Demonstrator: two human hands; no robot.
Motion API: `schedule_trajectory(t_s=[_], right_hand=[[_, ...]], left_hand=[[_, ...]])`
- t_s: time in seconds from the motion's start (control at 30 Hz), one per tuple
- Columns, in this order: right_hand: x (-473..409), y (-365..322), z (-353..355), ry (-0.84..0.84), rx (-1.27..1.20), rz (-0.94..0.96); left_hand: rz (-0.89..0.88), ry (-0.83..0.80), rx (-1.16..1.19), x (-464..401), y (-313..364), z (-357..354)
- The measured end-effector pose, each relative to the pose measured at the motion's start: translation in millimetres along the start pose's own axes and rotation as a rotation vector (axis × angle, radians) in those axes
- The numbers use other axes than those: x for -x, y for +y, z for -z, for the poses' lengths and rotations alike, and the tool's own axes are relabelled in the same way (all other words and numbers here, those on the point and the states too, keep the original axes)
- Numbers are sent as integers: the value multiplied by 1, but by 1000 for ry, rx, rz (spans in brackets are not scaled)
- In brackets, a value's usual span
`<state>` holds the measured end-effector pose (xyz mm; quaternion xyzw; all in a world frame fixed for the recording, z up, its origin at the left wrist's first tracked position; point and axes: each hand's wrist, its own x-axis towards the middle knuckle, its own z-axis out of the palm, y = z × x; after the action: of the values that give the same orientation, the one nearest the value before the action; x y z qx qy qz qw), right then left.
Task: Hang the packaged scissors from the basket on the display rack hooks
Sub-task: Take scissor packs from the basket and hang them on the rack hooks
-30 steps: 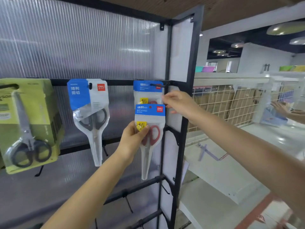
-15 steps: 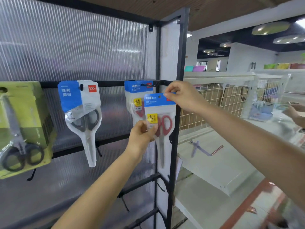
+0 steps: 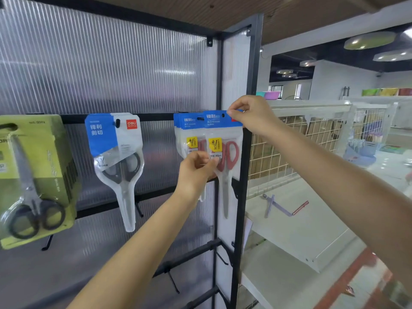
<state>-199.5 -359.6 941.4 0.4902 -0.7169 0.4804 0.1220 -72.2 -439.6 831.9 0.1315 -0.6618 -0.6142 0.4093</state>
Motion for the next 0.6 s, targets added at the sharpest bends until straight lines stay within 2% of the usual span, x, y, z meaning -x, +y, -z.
schedule_trajectory(t_s=[0.43,0.6], right_hand=[[-15,9,-21,-19,125,50],[-25,15,-37,-5,140,83]], left_hand=[[34,29,-9,-14,-18,2],[59,171,-68,-40,-28,11]])
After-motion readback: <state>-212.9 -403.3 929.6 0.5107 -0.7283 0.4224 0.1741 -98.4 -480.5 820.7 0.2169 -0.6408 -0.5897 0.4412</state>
